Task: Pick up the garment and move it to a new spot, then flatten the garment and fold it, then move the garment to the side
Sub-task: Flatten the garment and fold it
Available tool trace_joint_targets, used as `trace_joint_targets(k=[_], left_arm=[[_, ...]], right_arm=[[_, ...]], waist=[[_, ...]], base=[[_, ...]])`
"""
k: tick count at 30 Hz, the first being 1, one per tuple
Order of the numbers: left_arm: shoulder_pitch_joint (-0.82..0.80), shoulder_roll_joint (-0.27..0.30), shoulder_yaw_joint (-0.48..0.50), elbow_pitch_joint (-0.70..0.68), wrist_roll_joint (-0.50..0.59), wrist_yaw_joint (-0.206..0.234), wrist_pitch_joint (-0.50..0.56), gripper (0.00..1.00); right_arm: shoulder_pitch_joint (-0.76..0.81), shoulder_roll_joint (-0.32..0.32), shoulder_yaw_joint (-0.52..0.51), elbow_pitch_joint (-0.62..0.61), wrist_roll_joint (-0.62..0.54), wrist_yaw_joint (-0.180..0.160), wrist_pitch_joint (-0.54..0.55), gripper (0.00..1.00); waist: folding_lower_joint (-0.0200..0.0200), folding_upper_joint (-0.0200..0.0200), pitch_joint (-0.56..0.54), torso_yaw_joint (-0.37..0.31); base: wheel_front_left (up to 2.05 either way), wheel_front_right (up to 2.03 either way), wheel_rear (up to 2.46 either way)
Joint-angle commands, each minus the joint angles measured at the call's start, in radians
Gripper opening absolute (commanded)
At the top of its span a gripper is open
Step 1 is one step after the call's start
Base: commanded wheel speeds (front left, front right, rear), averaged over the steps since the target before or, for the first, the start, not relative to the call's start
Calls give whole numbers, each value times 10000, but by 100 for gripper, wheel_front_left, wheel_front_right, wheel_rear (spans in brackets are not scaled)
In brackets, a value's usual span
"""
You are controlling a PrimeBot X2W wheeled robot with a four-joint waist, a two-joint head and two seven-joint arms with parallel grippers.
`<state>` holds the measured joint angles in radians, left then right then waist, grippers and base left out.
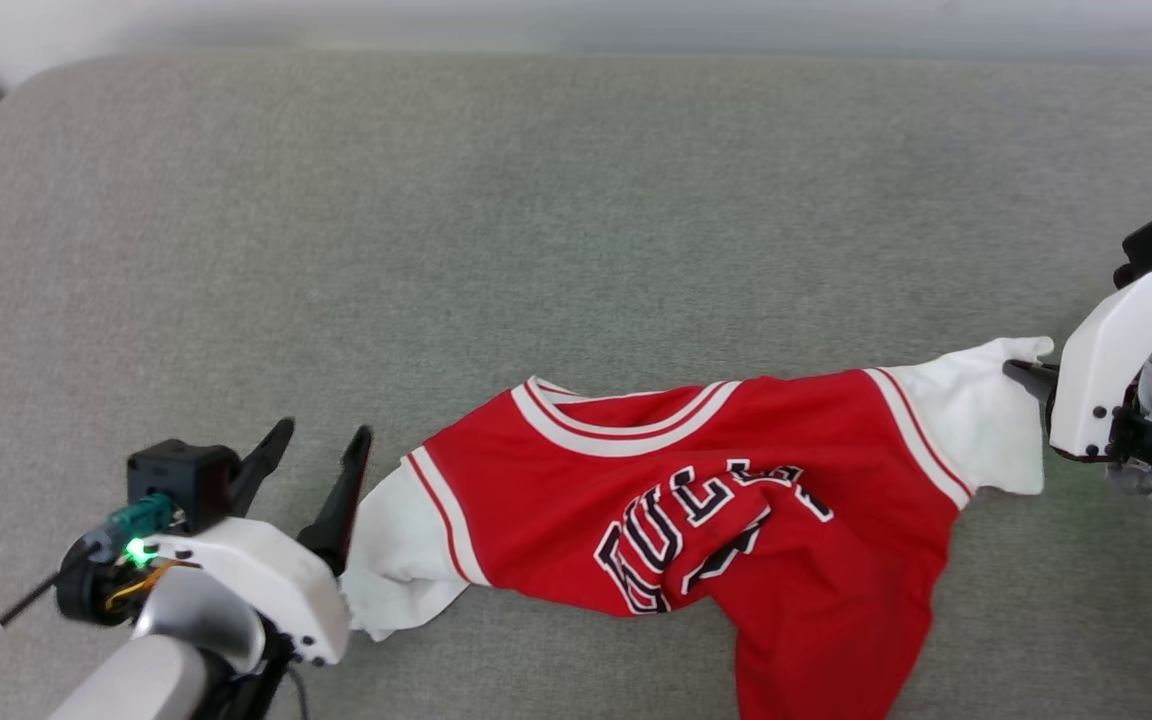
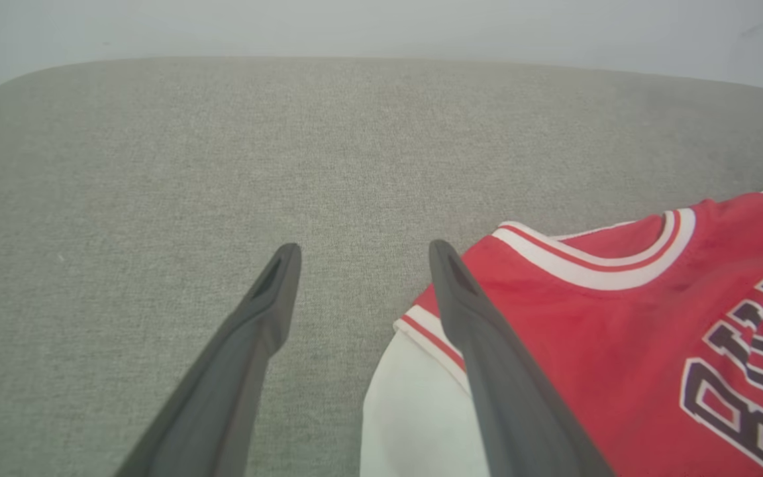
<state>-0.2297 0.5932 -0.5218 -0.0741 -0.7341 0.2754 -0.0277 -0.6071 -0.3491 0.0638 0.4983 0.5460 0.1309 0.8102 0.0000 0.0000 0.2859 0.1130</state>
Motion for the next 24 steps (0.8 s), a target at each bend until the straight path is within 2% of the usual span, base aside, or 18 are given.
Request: trace_joint_targets(k=[1, 3, 9, 13, 19, 24], left_arm=[[177, 350, 79, -51, -392, -195, 534, 100], [264, 516, 119, -75, -646, -288, 843, 100], [985, 1405, 208, 154, -2263, -663, 2915, 100], [1328, 1768, 305, 477, -3142, -818, 3867, 100], [1184, 1774, 201, 1116, -3706, -1098, 4589, 100], [945, 1666, -364, 1688, -3896, -1419, 5636, 100]], right_arm=[[316, -10, 49, -210, -6, -3, -123, 0], [419, 5, 79, -328, 5, -3, -177, 0], [1076, 128, 233, -934, 3, -3, -181, 0], [1415, 274, 261, -1272, -34, -3, -159, 0], [1750, 514, 308, -1627, -1, -3, -179, 0], [1822, 606, 379, -1733, 30, -3, -173, 0]], waist=[[0, 0, -402, -374], [0, 0, -499, -471], [0, 0, -951, -957], [0, 0, -1058, -1207], [0, 0, -947, -1472], [0, 0, -776, -1713]], base=[[0, 0, 0], [0, 0, 0], [0, 0, 0], [0, 0, 0], [0, 0, 0], [0, 0, 0]])
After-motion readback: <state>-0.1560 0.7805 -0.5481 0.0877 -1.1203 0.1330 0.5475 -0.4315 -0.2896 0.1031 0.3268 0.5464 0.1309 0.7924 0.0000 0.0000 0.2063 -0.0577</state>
